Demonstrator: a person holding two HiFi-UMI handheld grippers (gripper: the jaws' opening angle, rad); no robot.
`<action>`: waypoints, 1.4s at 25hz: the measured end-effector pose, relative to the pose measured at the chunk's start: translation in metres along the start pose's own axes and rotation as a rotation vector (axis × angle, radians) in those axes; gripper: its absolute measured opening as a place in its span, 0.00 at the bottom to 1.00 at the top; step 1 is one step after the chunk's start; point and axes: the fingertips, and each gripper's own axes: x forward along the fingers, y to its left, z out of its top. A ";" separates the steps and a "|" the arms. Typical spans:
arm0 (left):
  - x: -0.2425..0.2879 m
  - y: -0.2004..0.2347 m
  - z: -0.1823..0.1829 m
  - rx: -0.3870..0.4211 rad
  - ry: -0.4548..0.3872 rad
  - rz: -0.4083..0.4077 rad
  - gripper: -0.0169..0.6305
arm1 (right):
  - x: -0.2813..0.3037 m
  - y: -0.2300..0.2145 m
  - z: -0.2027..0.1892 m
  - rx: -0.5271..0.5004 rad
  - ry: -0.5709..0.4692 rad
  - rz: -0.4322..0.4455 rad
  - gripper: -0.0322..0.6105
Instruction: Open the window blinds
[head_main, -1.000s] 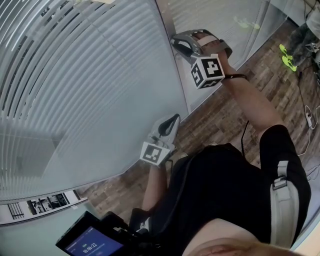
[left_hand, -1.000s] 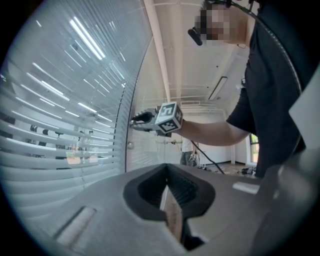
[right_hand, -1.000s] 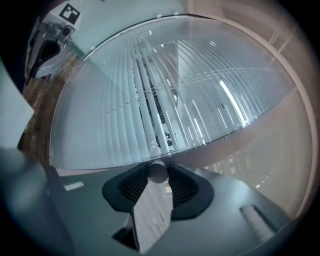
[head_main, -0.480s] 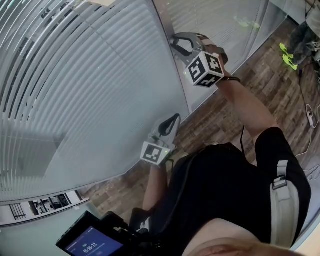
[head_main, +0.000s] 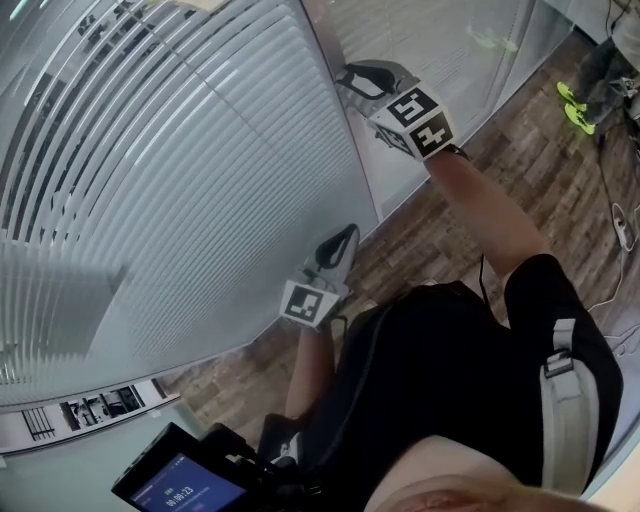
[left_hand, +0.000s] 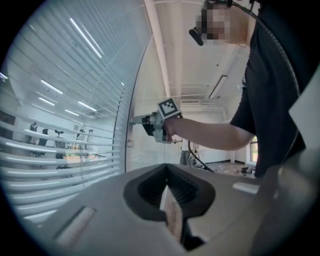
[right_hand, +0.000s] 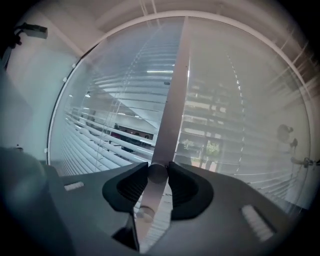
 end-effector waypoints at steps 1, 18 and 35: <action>0.000 0.000 0.000 0.000 0.000 -0.001 0.03 | 0.000 0.000 0.000 0.006 -0.003 -0.004 0.25; 0.003 -0.001 -0.001 -0.003 0.011 0.007 0.03 | -0.017 0.003 0.005 0.048 -0.117 0.054 0.33; 0.034 -0.015 0.007 0.007 -0.008 -0.003 0.03 | -0.155 0.041 -0.065 0.377 -0.394 0.238 0.06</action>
